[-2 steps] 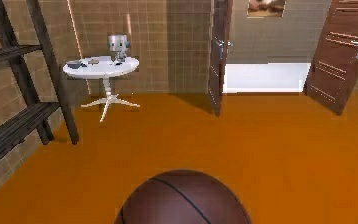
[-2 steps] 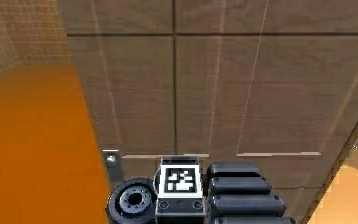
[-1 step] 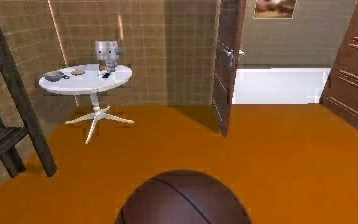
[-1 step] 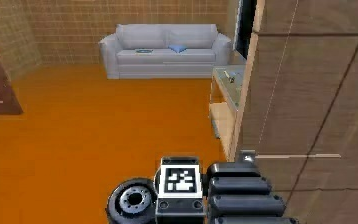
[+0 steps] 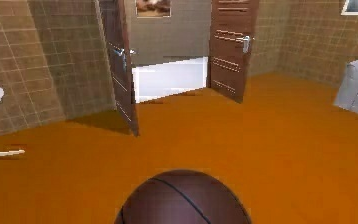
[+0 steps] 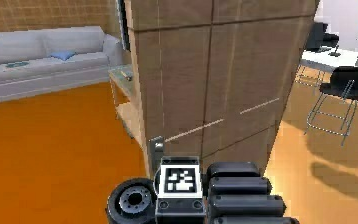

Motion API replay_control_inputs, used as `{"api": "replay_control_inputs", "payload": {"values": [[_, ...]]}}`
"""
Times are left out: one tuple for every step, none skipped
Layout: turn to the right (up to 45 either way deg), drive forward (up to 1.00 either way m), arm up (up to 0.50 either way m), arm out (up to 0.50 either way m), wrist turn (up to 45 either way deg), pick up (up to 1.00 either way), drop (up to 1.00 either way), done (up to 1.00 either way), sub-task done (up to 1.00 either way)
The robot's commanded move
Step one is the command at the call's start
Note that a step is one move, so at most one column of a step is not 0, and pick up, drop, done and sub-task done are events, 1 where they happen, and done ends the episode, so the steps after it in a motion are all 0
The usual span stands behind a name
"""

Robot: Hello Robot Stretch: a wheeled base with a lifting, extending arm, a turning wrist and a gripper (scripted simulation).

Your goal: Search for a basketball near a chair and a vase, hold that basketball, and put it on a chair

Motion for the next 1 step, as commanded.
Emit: {"api": "replay_control_inputs", "payload": {"values": [[0.0, 1.00, 0.00, 0.00, 0.0, 0.00, 0.00, 0.00, 0.00]]}}
